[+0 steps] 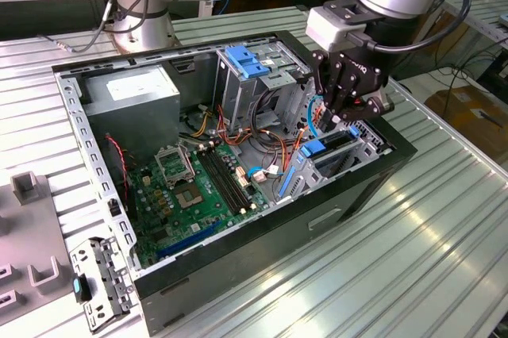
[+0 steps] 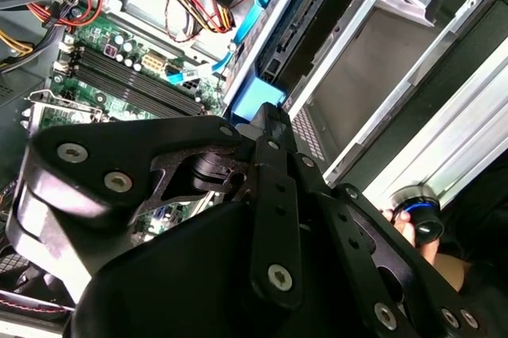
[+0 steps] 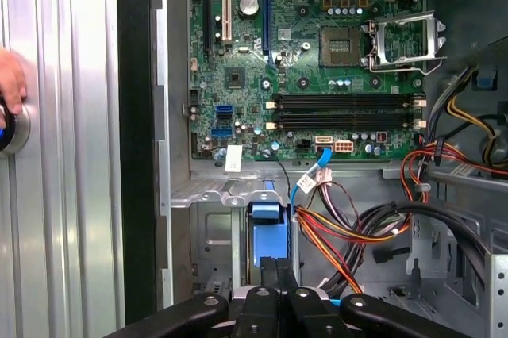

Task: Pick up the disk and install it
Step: 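Insert the first disk wire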

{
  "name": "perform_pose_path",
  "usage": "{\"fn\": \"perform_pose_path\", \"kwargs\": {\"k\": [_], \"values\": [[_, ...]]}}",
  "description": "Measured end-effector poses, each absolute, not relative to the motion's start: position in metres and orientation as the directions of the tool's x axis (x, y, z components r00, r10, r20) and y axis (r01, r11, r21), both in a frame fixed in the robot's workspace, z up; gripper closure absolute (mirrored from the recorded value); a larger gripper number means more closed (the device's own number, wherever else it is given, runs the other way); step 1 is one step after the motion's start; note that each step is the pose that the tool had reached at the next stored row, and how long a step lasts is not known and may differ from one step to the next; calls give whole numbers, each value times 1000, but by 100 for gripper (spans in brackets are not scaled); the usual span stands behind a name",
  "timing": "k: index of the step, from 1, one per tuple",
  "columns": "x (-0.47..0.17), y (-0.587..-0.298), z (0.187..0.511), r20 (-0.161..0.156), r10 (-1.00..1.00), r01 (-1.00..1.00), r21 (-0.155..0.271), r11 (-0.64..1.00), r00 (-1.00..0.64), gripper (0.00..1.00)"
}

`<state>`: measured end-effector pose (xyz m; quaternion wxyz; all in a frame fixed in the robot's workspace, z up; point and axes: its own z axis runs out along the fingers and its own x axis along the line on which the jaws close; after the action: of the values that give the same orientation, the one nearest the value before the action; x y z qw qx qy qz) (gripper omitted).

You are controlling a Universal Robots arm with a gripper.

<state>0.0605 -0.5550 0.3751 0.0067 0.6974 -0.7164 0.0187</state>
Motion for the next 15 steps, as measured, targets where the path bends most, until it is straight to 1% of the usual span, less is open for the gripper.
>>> {"fn": "perform_pose_path", "kwargs": {"k": [15], "values": [[69,-555,375,36,-999,-999,-18,27,-27,89]]}}
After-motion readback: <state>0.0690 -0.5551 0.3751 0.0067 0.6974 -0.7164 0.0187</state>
